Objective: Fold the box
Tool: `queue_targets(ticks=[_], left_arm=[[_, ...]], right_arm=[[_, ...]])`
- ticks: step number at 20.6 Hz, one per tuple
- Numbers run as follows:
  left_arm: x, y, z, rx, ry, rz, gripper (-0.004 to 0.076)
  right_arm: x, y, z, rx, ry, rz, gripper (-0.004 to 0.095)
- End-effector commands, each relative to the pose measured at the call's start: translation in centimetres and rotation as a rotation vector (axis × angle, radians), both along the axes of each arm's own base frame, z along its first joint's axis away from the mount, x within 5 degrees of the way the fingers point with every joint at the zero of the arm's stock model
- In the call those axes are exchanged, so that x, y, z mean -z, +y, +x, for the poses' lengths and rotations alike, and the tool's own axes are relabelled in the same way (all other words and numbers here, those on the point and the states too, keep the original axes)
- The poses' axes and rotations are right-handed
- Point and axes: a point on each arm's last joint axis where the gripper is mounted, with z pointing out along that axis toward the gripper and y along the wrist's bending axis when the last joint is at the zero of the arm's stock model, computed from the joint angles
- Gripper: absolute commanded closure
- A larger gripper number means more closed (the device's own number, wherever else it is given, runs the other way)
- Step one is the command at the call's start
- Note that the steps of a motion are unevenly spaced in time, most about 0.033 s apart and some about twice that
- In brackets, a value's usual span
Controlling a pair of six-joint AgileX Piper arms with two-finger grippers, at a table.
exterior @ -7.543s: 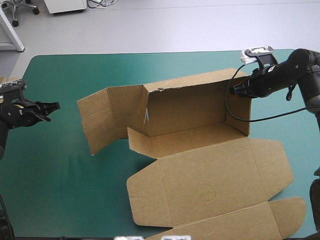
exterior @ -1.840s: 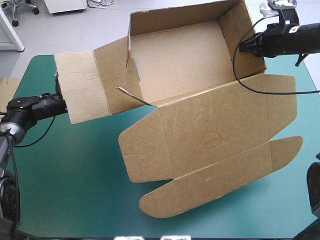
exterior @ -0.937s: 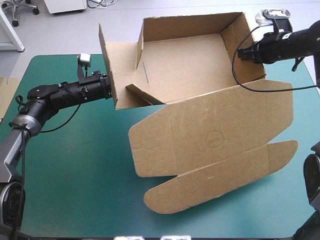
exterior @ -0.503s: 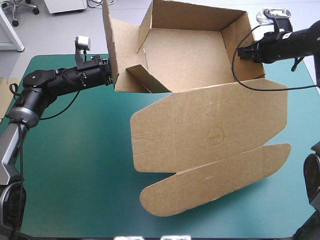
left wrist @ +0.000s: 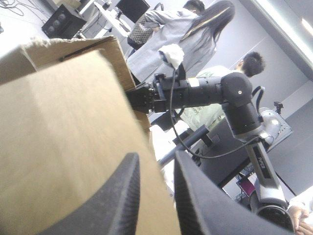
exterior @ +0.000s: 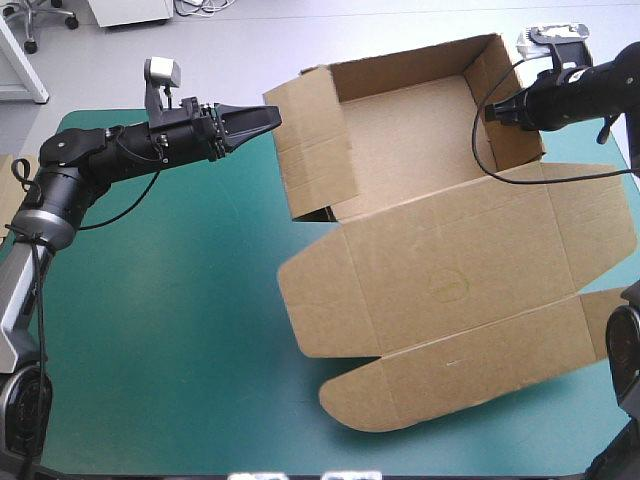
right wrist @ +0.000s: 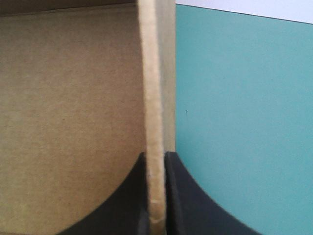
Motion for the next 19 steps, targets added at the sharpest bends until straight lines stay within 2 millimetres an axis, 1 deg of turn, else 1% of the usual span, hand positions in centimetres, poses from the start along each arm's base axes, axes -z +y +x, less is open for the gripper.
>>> queue_targets(ticks=[1,3,4,6,8,10,11,12,13,14,15,16,17,19], left_arm=[[-4.0,-0.4,-2.4,0.097,-0.084,-0.163,0.0547],[-3.5,-0.7,-2.0,0.062,-0.071,-0.113,0.0547],[-2.9,-0.9,-1.8,0.053,-0.051,-0.058,0.0547],[-2.6,-1.5,-1.5,0.035,-0.04,-0.04,0.0547],[-2.6,-2.4,-1.5,0.018,-0.039,-0.041,0.0547],[-2.7,-3.2,-1.9,0.041,-0.051,-0.031,0.0547],[-3.1,-3.4,-2.2,0.069,-0.086,0.006,0.0547],[-3.8,-3.5,-2.6,0.09,-0.131,0.046,0.0547],[-5.3,-3.4,-3.3,0.112,-0.212,0.088,0.0547],[-7.0,-3.2,-4.0,0.112,-0.291,0.117,0.0547],[-9.3,-3.0,-5.1,0.097,-0.392,0.161,0.0547],[-10.8,-2.8,-5.8,0.075,-0.461,0.208,0.0547],[-12.5,-2.4,-6.7,0.022,-0.533,0.296,0.0547],[-13.6,-1.6,-7.1,-0.078,-0.566,0.428,0.0547]], right_arm=[[-3.2,0.4,-1.5,0.003,-0.138,0.069,0.0911],[-3.2,0.5,-1.5,0.0,-0.139,0.076,0.0911],[-3.2,0.5,-1.5,-0.003,-0.137,0.082,0.0911],[-3.2,0.6,-1.5,-0.007,-0.138,0.09,0.0912],[-3.2,0.6,-1.5,-0.007,-0.138,0.09,0.0911],[-3.2,0.6,-1.5,-0.005,-0.139,0.089,0.0912],[-3.3,0.5,-1.4,-0.002,-0.144,0.085,0.0911],[-3.3,0.5,-1.4,0.0,-0.146,0.083,0.0911],[-3.3,0.4,-1.4,0.008,-0.152,0.071,0.0911],[-3.2,0.3,-1.4,0.015,-0.15,0.062,0.0911],[-3.2,0.3,-1.4,0.015,-0.15,0.063,0.0912],[-3.2,0.3,-1.4,0.015,-0.148,0.062,0.0911],[-3.2,0.3,-1.4,0.016,-0.147,0.064,0.0912],[-3.2,0.3,-1.4,0.016,-0.147,0.064,0.0912]])
